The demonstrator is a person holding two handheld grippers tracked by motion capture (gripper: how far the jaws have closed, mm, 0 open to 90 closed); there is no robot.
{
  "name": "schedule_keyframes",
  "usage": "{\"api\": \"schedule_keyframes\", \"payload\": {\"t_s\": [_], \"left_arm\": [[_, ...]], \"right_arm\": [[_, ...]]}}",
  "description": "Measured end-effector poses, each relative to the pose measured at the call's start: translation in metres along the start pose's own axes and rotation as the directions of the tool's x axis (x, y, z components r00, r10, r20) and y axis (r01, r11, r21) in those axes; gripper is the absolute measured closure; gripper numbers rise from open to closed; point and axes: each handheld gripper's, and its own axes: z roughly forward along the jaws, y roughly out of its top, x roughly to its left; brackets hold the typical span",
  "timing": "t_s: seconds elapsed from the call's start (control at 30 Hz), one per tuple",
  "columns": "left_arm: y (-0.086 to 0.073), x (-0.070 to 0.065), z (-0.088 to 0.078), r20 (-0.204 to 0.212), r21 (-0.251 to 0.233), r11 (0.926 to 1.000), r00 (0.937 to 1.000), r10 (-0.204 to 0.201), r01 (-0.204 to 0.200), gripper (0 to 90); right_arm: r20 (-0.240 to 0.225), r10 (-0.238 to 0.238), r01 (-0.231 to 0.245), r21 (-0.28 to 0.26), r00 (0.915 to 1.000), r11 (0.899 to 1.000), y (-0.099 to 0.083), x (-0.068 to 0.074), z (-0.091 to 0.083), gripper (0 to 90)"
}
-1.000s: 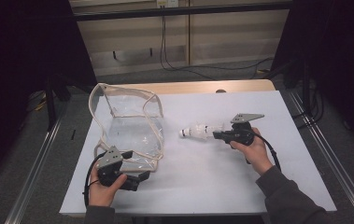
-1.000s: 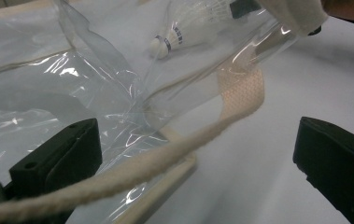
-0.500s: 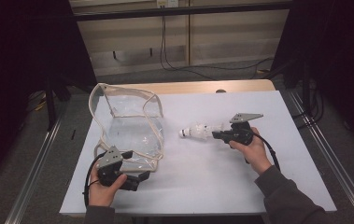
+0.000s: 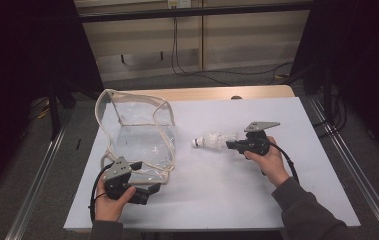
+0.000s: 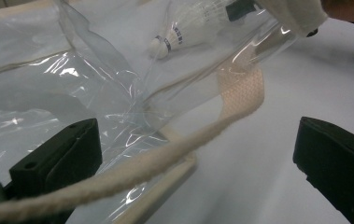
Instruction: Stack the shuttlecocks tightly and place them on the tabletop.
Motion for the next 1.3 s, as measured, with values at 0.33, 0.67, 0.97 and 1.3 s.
{"api": "schedule_keyframes", "payload": {"t_s": [0.33,0.67,0.97,1.3], "left_arm": [[0.0,-0.0001,0.0,0.0,0.0,1.0,1.0,-0.001,0.001,1.2],[-0.0001,-0.0002,-0.0001,0.001,0.0,1.0,1.0,-0.001,0.001,1.2],[-0.0002,-0.0002,0.0001,-0.001,-0.002,1.0,1.0,-0.001,0.001,1.2],[-0.0002,-0.0002,0.0001,-0.001,-0.003,1.0,1.0,-0.001,0.001,1.2]], "right_arm": [[-0.002,-0.005,0.005,0.006,1.0,1.0,0.0002,-0.0001,0.0015,89.8],[-0.003,-0.005,0.005,0.006,1.0,1.0,0.0006,0.0003,0.0029,89.8],[-0.002,-0.006,0.006,0.012,1.0,1.0,-0.0001,0.0002,0.004,89.9],[-0.005,-0.005,0.005,0.012,1.0,1.0,0.0002,0.0002,0.0059,89.9]]}}
